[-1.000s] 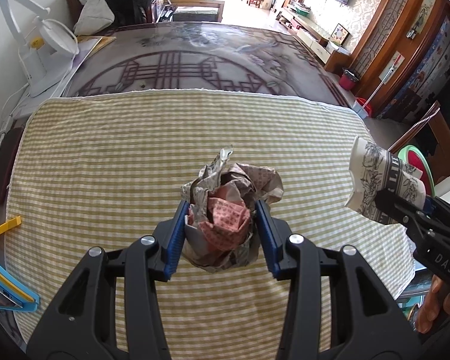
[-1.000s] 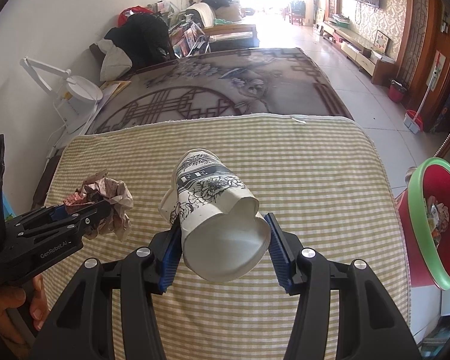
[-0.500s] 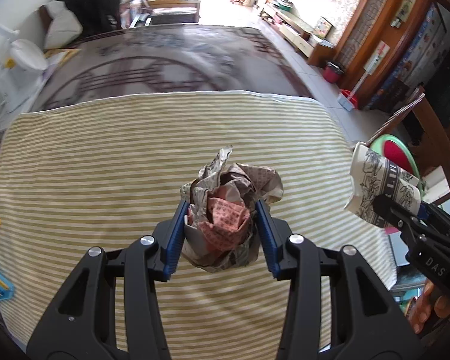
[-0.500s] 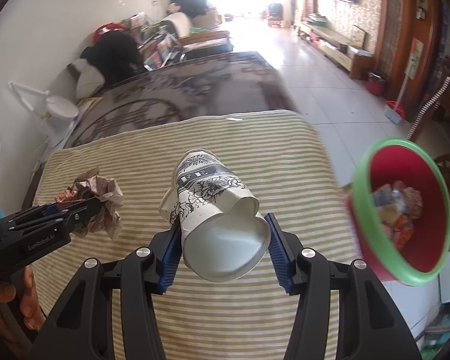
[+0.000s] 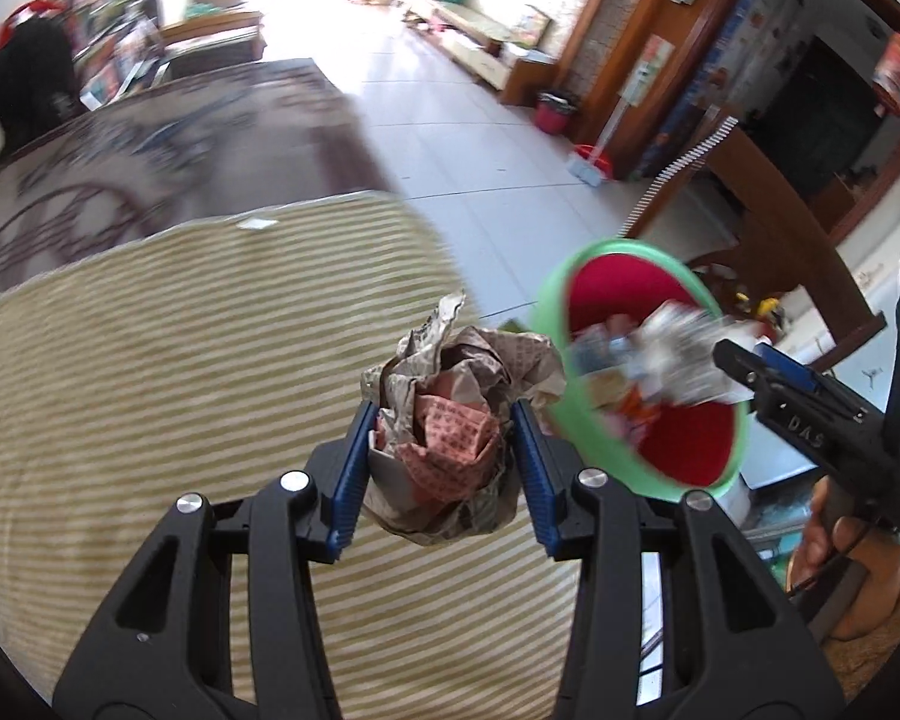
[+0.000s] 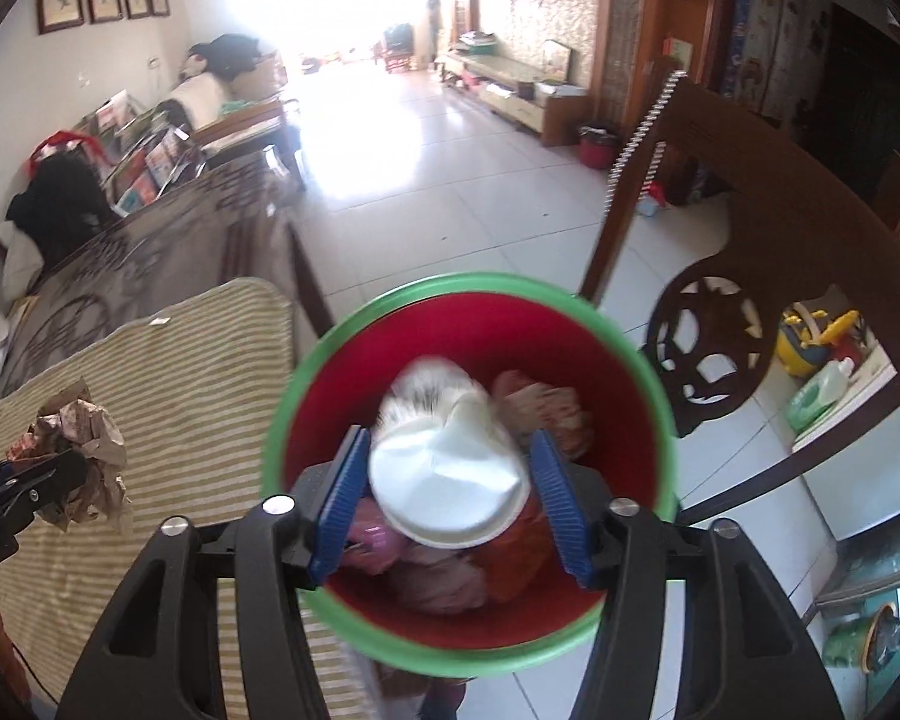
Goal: Collect trash
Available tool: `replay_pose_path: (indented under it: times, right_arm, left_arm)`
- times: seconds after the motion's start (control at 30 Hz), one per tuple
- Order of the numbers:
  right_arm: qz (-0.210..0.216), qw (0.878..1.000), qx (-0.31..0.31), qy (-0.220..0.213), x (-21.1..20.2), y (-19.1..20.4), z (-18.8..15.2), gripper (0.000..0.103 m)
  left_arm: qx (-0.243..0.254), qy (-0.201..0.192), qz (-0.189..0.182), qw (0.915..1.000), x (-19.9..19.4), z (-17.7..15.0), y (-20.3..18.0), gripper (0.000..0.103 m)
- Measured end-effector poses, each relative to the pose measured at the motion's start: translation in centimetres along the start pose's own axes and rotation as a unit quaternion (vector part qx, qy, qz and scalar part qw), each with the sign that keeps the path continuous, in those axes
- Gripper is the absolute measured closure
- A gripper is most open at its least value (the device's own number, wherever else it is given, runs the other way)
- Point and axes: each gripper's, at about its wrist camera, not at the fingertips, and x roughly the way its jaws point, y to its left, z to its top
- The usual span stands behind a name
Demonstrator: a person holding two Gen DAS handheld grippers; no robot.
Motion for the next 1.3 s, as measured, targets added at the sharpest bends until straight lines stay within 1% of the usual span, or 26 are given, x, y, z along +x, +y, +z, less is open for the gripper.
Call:
replay_pose_path:
  times: [0.03, 0.07, 0.23, 0.37, 0.4, 0.47, 0.5, 0.53, 0.6, 0.63, 0.67, 0.7, 0.77, 0.83, 0.93, 1.0, 1.03, 1.07, 1.1, 1.13, 1.17, 1.23, 1.3]
  right_arm:
    - [-0.006, 1.0, 0.011, -0.009, -0.5, -1.2, -0.1, 0.038]
    - [-0.008, 1.0, 0.02, -0.014, -0.8, -2.0, 0.0, 0.036]
    - [-0.034, 0.997, 0.063, -0.029, -2.5, -6.2, -0.8, 0.031]
    - [-0.05, 0.994, 0.094, -0.037, -3.5, -8.4, -1.4, 0.029]
    - [-0.054, 0.993, 0.101, -0.038, -3.7, -8.7, -1.6, 0.029]
    - [-0.06, 0.991, 0.111, -0.039, -3.9, -9.0, -1.8, 0.028]
    - [-0.062, 0.991, 0.116, -0.039, -4.0, -8.9, -1.9, 0.028]
    - [-0.063, 0.99, 0.118, -0.039, -4.1, -9.0, -2.0, 0.028]
    - [-0.062, 0.99, 0.12, -0.04, -4.2, -8.4, -2.2, 0.027]
    - [-0.059, 0.99, 0.12, -0.042, -4.3, -7.7, -2.2, 0.027]
    - [-0.057, 0.99, 0.12, -0.042, -4.3, -7.4, -2.2, 0.026]
    - [-0.054, 0.99, 0.12, -0.042, -4.2, -6.9, -2.2, 0.026]
    - [-0.048, 0.991, 0.118, -0.043, -4.3, -5.0, -2.2, 0.026]
    - [-0.041, 0.992, 0.108, -0.046, -4.7, -2.2, -2.3, 0.026]
    - [-0.033, 0.992, 0.097, -0.069, -5.8, 2.4, -2.5, 0.018]
    - [-0.018, 0.991, 0.098, -0.092, -6.9, 5.3, -2.7, 0.014]
    - [-0.005, 0.989, 0.098, -0.111, -7.8, 7.3, -2.9, 0.011]
    - [0.003, 0.987, 0.097, -0.125, -8.4, 8.7, -3.0, 0.008]
    - [0.012, 0.984, 0.095, -0.148, -9.5, 10.6, -3.3, 0.007]
    - [0.018, 0.981, 0.092, -0.171, -10.5, 12.4, -3.4, 0.007]
    - [0.018, 0.976, 0.089, -0.197, -11.6, 14.0, -3.7, 0.007]
    - [0.003, 0.965, 0.091, -0.247, -13.7, 17.1, -4.4, 0.007]
    - [-0.005, 0.957, 0.091, -0.277, -15.2, 19.2, -4.6, 0.007]
  left_arm:
    - [0.014, 0.0, -0.012, 0.9998, 0.7, 0.7, -1.7, 0.061]
    - [0.024, 0.0, -0.019, 0.9995, 1.2, 1.1, -2.8, 0.061]
    - [0.071, 0.01, -0.054, 0.996, 4.2, 2.4, -8.2, 0.06]
    - [0.107, 0.013, -0.067, 0.9919, 5.5, 2.5, -11.3, 0.059]
    - [0.113, 0.013, -0.069, 0.991, 5.8, 2.6, -11.6, 0.056]
    - [0.123, 0.015, -0.074, 0.9895, 5.9, 2.6, -12.0, 0.042]
    - [0.125, 0.015, -0.073, 0.9894, 5.8, 2.6, -11.9, 0.032]
    - [0.124, 0.014, -0.071, 0.9897, 5.6, 2.6, -11.6, 0.028]
    - [0.12, 0.007, -0.065, 0.9906, 4.8, 2.6, -10.7, 0.027]
    - [0.116, 0.0, -0.06, 0.9914, 4.0, 2.5, -9.7, 0.026]
    - [0.112, -0.007, -0.055, 0.9921, 3.4, 2.6, -9.0, 0.025]
    - [0.109, -0.013, -0.051, 0.9926, 2.9, 2.6, -8.3, 0.02]
    - [0.096, -0.03, -0.043, 0.9941, 0.8, 2.3, -5.4, 0.018]
    - [0.083, -0.045, -0.039, 0.9948, -1.2, 2.0, -2.7, 0.015]
    - [0.067, -0.062, -0.035, 0.9952, -3.9, 1.6, 1.3, 0.011]
    - [0.062, -0.071, -0.036, 0.995, -6.2, 1.1, 4.3, 0.011]
    - [0.061, -0.08, -0.03, 0.9945, -7.6, 0.7, 6.1, 0.011]
    - [0.06, -0.088, -0.024, 0.994, -8.5, 0.5, 7.0, 0.011]
    - [0.057, -0.099, -0.018, 0.9933, -9.6, 0.2, 8.2, 0.008]
    - [0.052, -0.117, -0.006, 0.9917, -11.2, -0.3, 9.8, 0.005]
    - [0.049, -0.131, 0.004, 0.9901, -12.3, -0.6, 10.6, 0.005]
    - [0.046, -0.166, 0.033, 0.9846, -14.5, -1.3, 12.3, 0.005]
    - [0.051, -0.204, 0.045, 0.9766, -16.9, -2.1, 13.8, 0.005]
